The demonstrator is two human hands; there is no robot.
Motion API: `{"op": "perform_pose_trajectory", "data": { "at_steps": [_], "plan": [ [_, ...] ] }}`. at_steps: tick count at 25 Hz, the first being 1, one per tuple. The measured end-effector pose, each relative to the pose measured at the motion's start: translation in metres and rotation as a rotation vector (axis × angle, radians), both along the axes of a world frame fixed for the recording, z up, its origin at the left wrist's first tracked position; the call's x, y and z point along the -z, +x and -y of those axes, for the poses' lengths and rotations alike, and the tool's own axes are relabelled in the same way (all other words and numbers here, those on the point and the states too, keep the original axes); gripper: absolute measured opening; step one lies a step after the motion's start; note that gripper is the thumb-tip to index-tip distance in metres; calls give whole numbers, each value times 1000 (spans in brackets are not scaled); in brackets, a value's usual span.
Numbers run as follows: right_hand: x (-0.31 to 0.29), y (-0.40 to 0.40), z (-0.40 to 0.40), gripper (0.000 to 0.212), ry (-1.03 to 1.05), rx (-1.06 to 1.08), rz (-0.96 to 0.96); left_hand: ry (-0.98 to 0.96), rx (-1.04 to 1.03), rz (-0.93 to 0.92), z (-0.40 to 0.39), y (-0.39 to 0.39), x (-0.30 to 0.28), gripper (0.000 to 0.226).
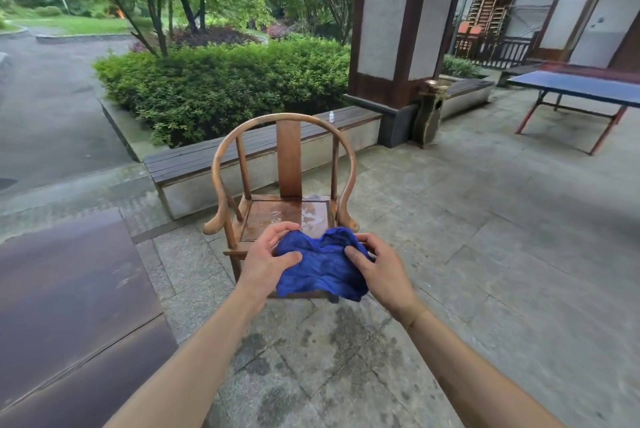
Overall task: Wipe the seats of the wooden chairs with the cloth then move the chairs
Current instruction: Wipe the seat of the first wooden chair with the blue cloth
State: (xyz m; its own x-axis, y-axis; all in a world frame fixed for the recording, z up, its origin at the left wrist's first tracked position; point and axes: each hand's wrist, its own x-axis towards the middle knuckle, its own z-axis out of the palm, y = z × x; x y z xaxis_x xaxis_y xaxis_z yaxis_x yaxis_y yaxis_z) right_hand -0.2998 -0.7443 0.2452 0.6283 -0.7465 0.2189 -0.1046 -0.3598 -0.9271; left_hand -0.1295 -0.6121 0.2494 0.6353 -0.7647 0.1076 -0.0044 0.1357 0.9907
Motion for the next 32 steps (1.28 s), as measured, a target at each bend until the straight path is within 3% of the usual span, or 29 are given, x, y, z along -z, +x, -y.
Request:
{"op": "perform_pose_trajectory", "data": {
  "at_steps": [8,17,25,32],
  "plan": [
    [6,110,73,14,-40,-114,-134,28,-147,-56,59,104,21,44],
    [22,227,147,14,-236,-188,-144,79,-288,31,111,193,34,43],
    [25,312,281,18,-219,-206,-100,183,-328,147,235,275,21,46],
    [37,375,351,7,-94,-222,-141,199,-352,153,307,326,24,41]
  ]
}}
